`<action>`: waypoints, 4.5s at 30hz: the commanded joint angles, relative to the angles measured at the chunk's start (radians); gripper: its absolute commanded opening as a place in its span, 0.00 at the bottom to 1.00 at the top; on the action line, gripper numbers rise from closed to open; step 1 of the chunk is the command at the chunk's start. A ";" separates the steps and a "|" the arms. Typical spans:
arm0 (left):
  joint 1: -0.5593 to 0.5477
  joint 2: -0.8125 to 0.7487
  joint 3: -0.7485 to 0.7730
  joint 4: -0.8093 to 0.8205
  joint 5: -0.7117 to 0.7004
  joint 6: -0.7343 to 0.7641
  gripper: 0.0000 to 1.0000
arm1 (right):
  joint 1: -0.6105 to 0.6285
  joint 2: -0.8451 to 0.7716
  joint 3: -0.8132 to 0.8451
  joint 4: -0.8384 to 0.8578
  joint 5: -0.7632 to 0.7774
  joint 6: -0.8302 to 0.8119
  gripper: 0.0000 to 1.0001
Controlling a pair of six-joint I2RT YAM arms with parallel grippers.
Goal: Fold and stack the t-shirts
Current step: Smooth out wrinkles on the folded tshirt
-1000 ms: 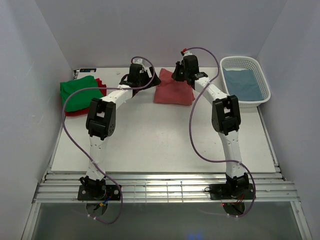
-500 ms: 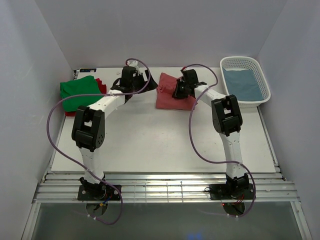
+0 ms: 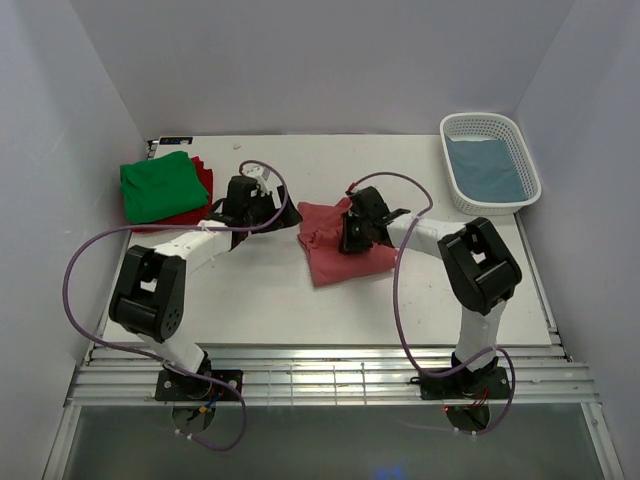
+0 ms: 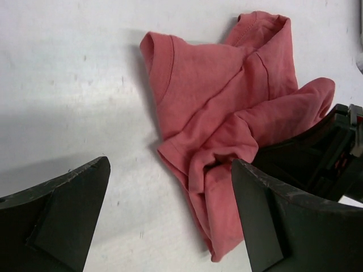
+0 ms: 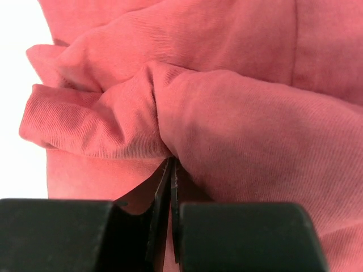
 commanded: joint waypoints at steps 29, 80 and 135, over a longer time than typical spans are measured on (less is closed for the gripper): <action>-0.150 -0.812 -0.764 0.094 -0.043 -0.320 0.98 | 0.279 -0.339 -0.070 -0.209 0.418 0.073 0.55; -0.468 -0.211 -0.235 -0.195 -0.613 -0.367 0.88 | -0.038 -0.250 -0.085 -0.111 -0.028 -0.097 0.60; -0.316 -0.253 -0.080 -0.218 -0.836 -0.309 0.15 | -0.032 -0.053 0.364 -0.198 -0.056 -0.166 0.08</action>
